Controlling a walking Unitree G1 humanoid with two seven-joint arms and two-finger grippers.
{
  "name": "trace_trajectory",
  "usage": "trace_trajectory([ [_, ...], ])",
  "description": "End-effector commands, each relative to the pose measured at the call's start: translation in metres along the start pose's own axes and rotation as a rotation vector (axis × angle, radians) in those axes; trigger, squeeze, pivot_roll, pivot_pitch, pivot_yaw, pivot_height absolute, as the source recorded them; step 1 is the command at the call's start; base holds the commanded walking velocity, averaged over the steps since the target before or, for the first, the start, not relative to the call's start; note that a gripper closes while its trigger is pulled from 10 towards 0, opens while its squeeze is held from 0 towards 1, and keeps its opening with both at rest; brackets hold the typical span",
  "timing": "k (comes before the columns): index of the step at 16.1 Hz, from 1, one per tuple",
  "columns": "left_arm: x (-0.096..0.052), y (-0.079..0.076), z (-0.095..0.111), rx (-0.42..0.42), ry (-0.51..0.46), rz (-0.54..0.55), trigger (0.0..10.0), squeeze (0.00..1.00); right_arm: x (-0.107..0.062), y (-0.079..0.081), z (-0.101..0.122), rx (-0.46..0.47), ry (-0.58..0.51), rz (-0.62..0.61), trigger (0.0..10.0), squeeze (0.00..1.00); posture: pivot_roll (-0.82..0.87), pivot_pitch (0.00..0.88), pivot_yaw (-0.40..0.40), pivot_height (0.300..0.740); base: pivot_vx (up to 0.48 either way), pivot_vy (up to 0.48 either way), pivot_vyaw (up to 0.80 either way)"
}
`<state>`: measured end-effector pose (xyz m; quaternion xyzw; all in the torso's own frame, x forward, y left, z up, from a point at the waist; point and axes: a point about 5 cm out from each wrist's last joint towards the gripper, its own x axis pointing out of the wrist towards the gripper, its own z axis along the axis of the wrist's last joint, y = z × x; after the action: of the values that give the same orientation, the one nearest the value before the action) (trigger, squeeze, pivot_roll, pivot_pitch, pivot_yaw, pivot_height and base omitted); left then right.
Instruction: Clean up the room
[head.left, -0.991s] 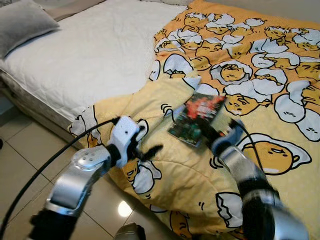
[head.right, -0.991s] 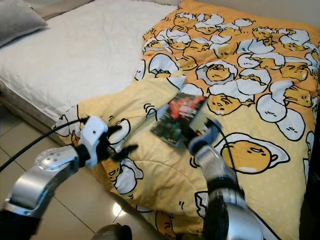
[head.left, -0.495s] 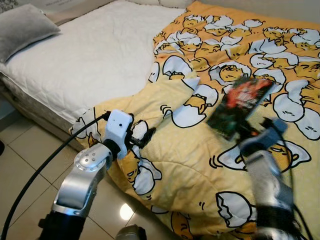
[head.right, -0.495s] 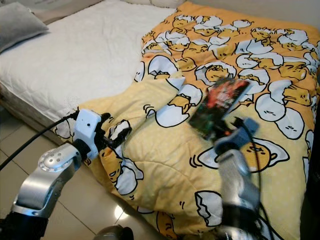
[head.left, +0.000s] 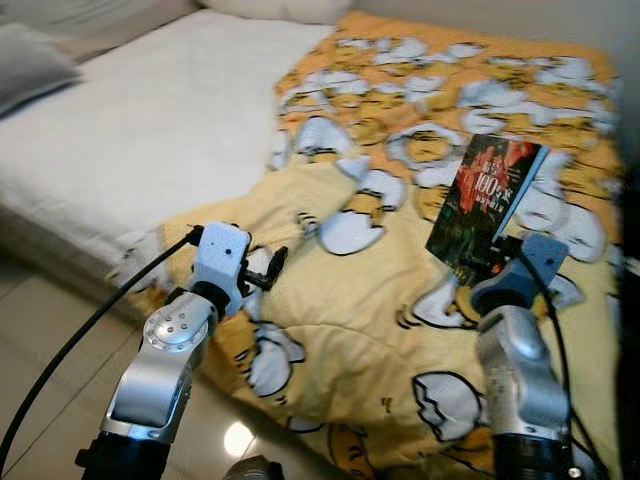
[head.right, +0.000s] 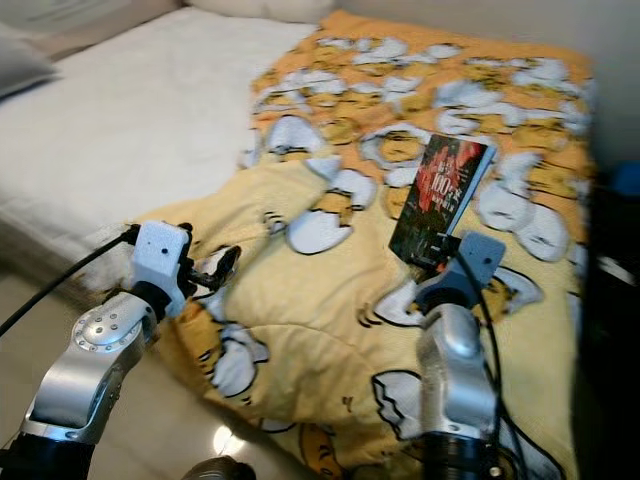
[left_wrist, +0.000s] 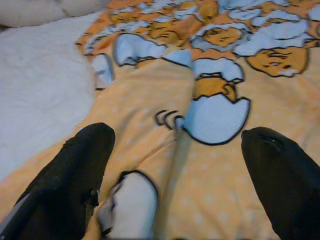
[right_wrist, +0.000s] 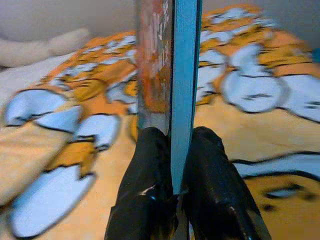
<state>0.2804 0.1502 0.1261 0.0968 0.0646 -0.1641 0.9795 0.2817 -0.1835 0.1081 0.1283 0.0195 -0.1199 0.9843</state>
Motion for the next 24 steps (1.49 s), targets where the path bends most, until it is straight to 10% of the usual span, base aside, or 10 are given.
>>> trace_trajectory([
  [1, -0.004, 0.004, -0.001, -0.017, 0.017, 0.023, 10.0, 0.36, -0.002, 0.002, 0.011, -0.026, -0.078, -0.012, 10.0, 0.0, -0.01, 0.0, 0.028, 0.74, 0.0, 0.0, -0.8],
  [5, -0.001, 0.007, 0.0, -0.02, 0.004, 0.076, 10.0, 0.0, -0.007, 0.01, 0.007, -0.06, -0.084, 0.015, 10.0, 0.0, -0.01, 0.0, 0.025, 0.74, 0.0, 0.0, -0.8],
  [9, 0.0, 0.01, 0.004, 0.003, -0.031, 0.096, 10.0, 0.0, -0.003, -0.008, 0.007, -0.141, -0.127, -0.162, 10.0, 0.0, -0.01, 0.0, 0.017, 0.74, 0.0, 0.0, -0.8],
  [13, 0.002, 0.017, 0.004, -0.008, -0.028, 0.123, 10.0, 0.0, -0.007, 0.01, -0.011, -0.095, 0.076, 0.15, 10.0, 0.0, -0.03, 0.0, 0.03, 0.74, 0.0, 0.142, -0.4],
  [24, -0.002, 0.026, -0.002, 0.003, 0.003, 0.171, 10.0, 0.0, -0.008, 0.024, -0.013, -0.073, 0.13, 0.224, 10.0, 0.0, -0.01, 0.0, 0.002, 0.74, 0.0, 0.298, -0.33],
])
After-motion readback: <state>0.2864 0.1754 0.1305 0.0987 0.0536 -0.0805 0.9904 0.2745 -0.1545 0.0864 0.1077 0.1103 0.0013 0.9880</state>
